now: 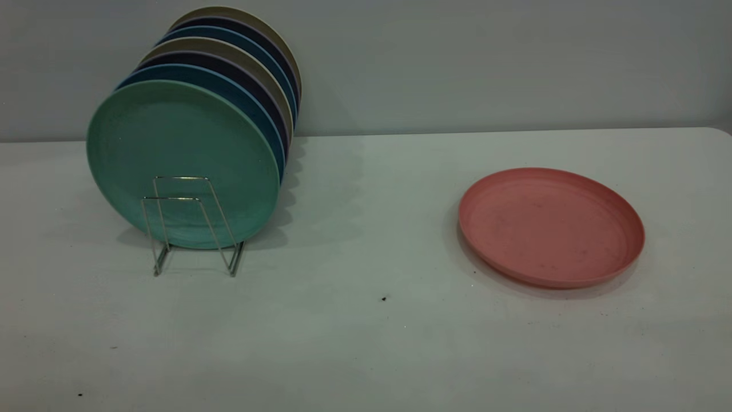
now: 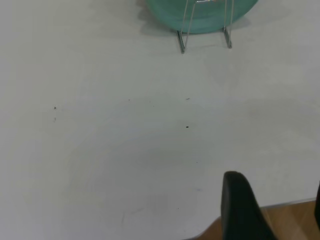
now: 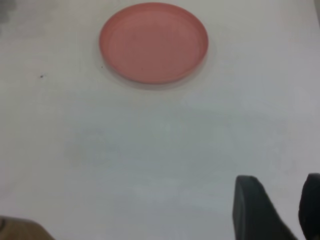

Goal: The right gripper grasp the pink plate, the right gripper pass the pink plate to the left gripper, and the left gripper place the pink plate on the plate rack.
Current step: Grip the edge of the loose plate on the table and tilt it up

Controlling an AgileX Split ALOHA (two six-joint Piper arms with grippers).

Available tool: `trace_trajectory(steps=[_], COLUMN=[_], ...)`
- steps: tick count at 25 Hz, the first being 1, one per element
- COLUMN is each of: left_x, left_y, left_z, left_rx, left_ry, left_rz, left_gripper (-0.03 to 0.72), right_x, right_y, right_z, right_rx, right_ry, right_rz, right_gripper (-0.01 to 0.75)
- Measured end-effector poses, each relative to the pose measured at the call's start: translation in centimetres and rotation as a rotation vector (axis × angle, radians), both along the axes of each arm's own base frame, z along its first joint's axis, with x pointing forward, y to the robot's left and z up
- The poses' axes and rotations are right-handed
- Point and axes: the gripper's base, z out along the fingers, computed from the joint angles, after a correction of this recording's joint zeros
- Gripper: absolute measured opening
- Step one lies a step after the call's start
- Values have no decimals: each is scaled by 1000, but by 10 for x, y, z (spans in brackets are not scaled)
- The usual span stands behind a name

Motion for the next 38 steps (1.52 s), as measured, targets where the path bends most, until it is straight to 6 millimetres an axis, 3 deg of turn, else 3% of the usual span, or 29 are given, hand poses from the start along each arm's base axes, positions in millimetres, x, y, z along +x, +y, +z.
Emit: trace_trajectory(steps=[5, 8, 11, 16, 20, 24, 31, 38], left_x=[2, 17, 46, 114, 163, 213, 285, 332], left_y=[3, 6, 6, 6, 6, 6, -9, -66], left_z=[6, 20, 35, 57, 61, 52, 22, -7], left_rx=[2, 13, 17, 31, 46, 54, -39, -125], left_ry=[-7, 4, 6, 86, 197, 250, 313, 390], left_rz=[35, 69, 75, 64, 52, 39, -68, -312], left_gripper=[391, 402, 436, 515, 541, 542, 542, 542], right_x=[4, 22, 53, 107, 146, 184, 243, 291], right_y=[1, 7, 12, 17, 22, 27, 34, 37], right_z=[4, 15, 19, 22, 25, 4, -52, -101], right_rx=[14, 75, 115, 113, 151, 195, 290, 352], right_ry=[-3, 26, 99, 217, 238, 305, 415, 520], right_rz=[9, 35, 51, 98, 113, 130, 113, 108], right_gripper=[243, 254, 304, 459, 534, 543, 543, 545])
